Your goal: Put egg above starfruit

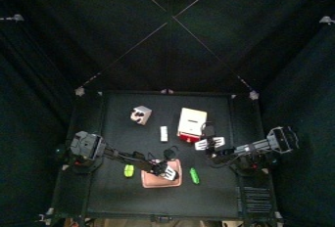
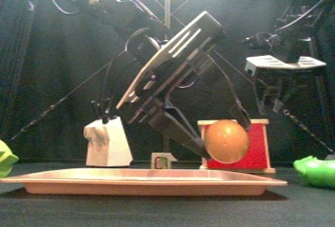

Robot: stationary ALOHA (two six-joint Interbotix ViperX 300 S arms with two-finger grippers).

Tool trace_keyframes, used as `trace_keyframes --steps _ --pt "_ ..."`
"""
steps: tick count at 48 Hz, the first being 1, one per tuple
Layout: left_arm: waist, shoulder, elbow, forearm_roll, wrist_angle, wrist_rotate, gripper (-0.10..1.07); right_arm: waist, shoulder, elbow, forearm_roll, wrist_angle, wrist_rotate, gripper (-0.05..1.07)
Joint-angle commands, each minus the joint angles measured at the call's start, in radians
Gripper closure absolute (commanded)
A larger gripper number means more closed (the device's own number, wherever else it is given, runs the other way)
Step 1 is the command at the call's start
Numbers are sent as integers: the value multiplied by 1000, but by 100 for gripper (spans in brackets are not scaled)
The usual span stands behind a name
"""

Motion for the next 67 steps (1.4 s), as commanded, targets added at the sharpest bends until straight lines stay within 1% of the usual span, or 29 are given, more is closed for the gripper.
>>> trace_keyframes --steps 1,7,13,22,37,43,50,58,67 --pt "3 -43 -9 9 -6 2 27 2 -26 -12 -2 5 0 23" --pt "3 -66 11 31 -3 3 27 2 -26 -11 -2 5 0 23" --pt "5 -112 49 61 0 2 27 2 -26 -9 -2 5 0 23" --pt "21 -199 121 69 2 2 27 2 -26 -11 -2 3 0 23" --pt "66 -327 265 130 2 3 27 0 -26 -11 -2 5 0 23" --pt "95 -393 339 156 -6 2 27 -2 -26 -9 -2 0 0 23" --pt "130 -465 425 156 -28 0 27 -2 -26 -8 0 0 0 23" --pt "176 -548 520 156 -106 -2 27 -5 -26 -8 0 0 0 23" --pt "239 -620 612 158 -163 -2 27 -5 -26 -6 0 -2 0 23"
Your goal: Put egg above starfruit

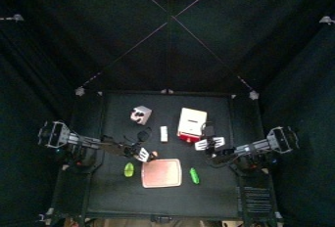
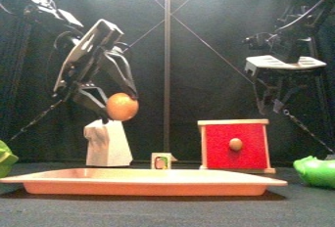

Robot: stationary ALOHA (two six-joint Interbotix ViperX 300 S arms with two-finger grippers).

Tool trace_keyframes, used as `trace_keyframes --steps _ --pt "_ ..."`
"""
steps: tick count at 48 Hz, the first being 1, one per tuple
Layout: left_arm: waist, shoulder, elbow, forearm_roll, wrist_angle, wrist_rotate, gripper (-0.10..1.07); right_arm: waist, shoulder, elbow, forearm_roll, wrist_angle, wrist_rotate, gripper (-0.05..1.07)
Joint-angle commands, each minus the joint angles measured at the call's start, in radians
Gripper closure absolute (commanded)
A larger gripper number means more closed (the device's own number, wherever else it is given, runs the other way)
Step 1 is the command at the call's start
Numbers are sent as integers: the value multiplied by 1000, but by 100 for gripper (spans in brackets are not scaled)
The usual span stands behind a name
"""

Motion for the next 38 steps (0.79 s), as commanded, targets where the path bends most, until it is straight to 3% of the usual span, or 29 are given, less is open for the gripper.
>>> trace_keyframes --steps 1,17,38 --pt "35 -44 23 5 -25 2 27 -2 -25 -6 -3 2 0 23" --pt "147 -103 146 23 -28 0 27 -2 -25 -5 -3 -2 0 23" --pt "267 -97 224 44 -26 3 26 -3 -25 -2 -3 -2 0 23"
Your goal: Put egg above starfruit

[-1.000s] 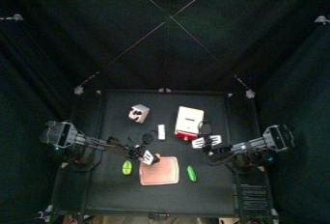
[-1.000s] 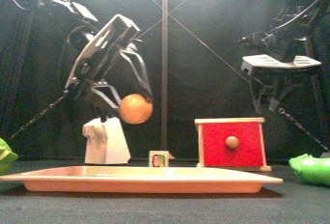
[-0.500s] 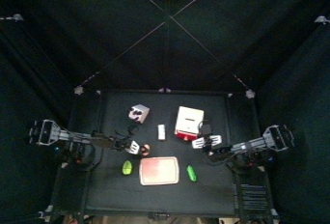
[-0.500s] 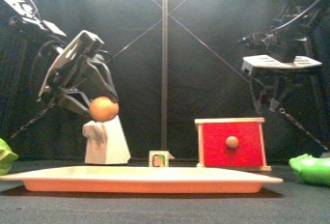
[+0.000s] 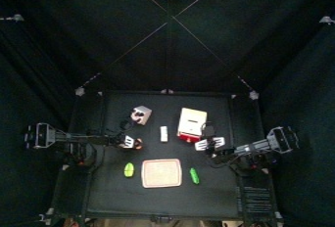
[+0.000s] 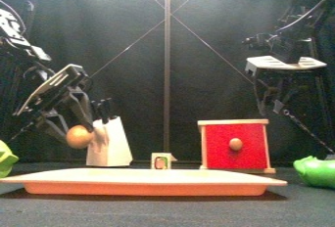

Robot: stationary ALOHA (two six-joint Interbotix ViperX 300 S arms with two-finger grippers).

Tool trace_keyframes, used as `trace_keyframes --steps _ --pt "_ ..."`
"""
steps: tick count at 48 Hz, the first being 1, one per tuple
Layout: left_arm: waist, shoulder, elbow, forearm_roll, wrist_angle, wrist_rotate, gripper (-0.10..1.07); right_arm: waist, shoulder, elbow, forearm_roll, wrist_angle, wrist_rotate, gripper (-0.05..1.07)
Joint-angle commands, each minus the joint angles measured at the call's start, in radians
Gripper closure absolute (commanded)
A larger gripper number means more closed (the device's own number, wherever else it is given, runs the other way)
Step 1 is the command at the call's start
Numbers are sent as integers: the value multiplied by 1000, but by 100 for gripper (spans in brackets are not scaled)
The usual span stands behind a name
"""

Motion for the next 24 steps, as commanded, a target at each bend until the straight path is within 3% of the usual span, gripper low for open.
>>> trace_keyframes --steps 1,14,24 --pt "21 0 -8 23 -3 3 26 -2 -23 -6 -3 2 0 23" --pt "44 17 -5 38 0 2 24 -3 -23 -6 -3 0 0 23" --pt "44 64 -5 35 0 0 16 -3 -23 -6 -3 0 0 23"
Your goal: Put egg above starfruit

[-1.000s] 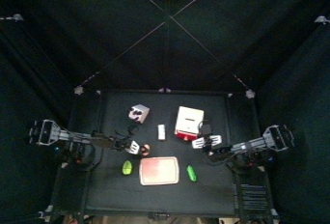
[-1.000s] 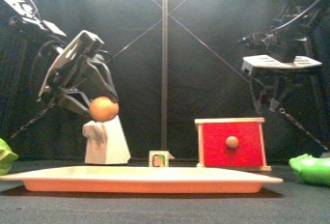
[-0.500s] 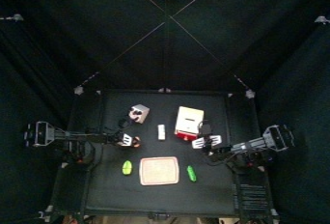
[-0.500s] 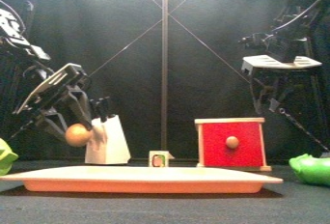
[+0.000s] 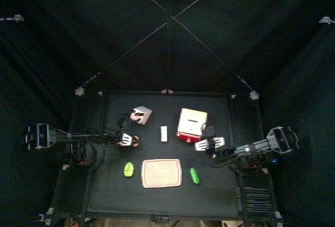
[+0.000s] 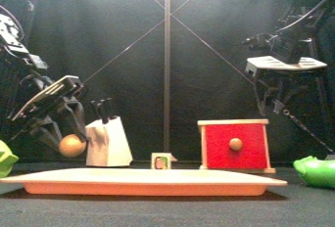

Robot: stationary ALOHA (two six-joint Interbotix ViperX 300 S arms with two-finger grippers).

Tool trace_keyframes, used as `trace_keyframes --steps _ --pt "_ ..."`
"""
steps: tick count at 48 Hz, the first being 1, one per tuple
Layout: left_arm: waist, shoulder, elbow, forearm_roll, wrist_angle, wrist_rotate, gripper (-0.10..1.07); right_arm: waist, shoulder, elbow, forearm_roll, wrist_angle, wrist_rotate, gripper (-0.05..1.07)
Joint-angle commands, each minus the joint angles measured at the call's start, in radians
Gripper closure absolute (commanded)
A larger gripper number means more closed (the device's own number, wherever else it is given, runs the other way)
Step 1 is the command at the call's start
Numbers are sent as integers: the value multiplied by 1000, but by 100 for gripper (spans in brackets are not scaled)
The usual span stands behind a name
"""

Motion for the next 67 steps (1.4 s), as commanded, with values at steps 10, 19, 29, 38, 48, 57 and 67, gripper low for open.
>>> trace_keyframes --steps 10,19,29,38,48,57,67 --pt "5 44 -17 -2 -6 0 8 -2 -23 -6 -3 0 0 23" --pt "5 43 -15 -3 -3 -2 1 -2 -23 -5 -3 0 0 23" --pt "5 37 -17 -3 0 -3 -1 -2 -23 -5 2 0 0 23" --pt "3 18 -17 -2 0 -3 -1 -2 -23 -5 2 0 0 23" --pt "2 -5 -17 -2 3 -2 -1 -2 -23 -5 2 0 0 23" --pt "-2 -9 -14 -2 5 0 -1 -2 -23 -5 3 0 0 23" --pt "-3 -9 -12 -2 14 0 -1 -2 -23 -5 2 0 0 23"
